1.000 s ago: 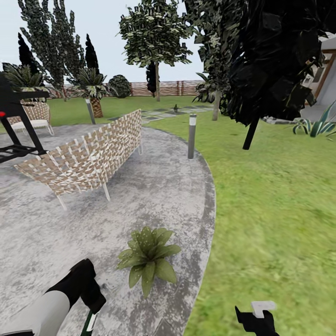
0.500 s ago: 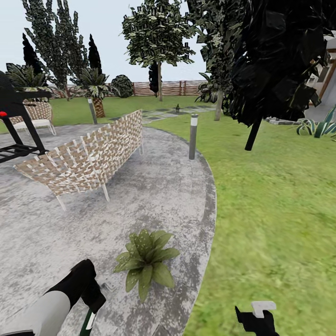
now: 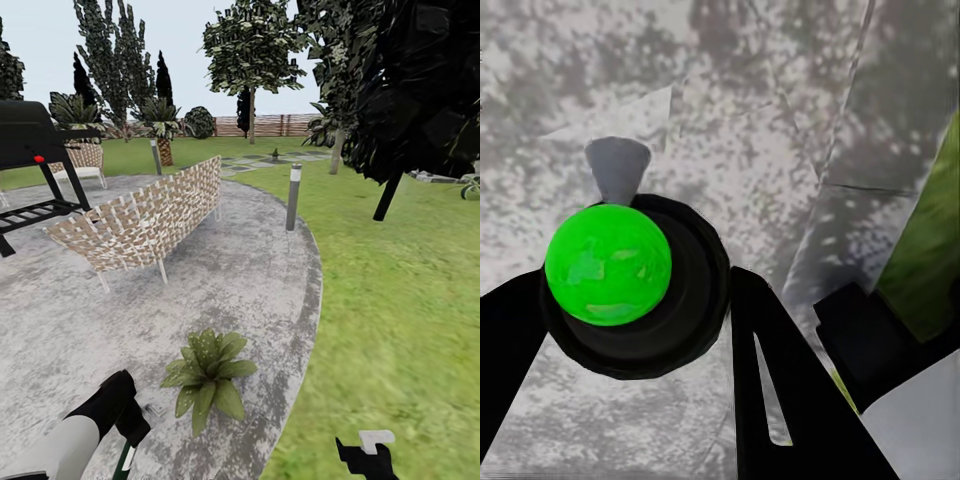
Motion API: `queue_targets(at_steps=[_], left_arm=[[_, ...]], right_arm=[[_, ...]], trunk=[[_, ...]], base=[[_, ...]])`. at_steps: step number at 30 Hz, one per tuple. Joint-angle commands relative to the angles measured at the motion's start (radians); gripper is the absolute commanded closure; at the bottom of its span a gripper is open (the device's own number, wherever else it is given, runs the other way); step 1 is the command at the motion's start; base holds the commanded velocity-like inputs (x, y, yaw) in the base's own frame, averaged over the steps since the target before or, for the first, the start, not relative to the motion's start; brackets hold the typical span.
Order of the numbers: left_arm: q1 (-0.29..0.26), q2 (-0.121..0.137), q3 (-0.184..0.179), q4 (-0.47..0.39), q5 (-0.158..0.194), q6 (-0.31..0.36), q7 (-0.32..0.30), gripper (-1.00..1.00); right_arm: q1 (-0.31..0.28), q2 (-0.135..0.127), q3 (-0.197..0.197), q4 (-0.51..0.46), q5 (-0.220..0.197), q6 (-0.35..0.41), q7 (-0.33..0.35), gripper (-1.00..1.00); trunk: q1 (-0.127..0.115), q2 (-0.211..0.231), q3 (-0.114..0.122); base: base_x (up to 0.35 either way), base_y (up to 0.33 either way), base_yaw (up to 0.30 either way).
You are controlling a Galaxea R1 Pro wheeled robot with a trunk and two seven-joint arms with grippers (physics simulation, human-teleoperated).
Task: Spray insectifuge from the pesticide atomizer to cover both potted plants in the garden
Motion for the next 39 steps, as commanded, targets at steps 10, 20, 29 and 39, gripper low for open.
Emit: queue_targets(at_steps=[10,20,29,39], left_arm=[[0.000,-0.003,0.008,-0.017,0.006,0.006,-0.012,1.00],[-0.021,-0.006,-0.005,-0.021,-0.011,0.014,-0.076,1.00],[-0.051,-0.004,-0.005,-0.020,-0.011,0.015,-0.086,1.00],[-0.057,-0.009,-0.004,-0.020,-0.011,0.025,-0.085,1.00]], right_arm=[[-0.001,0.001,-0.010,-0.002,0.005,-0.004,0.008,-1.00],[-0.001,0.001,-0.009,-0.002,0.005,-0.004,0.008,-1.00],[-0.001,0.001,-0.008,-0.002,0.005,-0.004,0.008,-1.00],[-0.001,0.001,-0.010,-0.003,0.005,-0.004,0.008,-1.00]], trunk=[[0.000,0.000,-0.001],[0.000,0.000,-0.001],[0.000,0.000,-0.001],[0.000,0.000,-0.001]], base=[[0.032,-0.023,0.173],[0.158,-0.131,0.001],[0.003,-0.077,0.034],[-0.072,-0.264,0.231]])
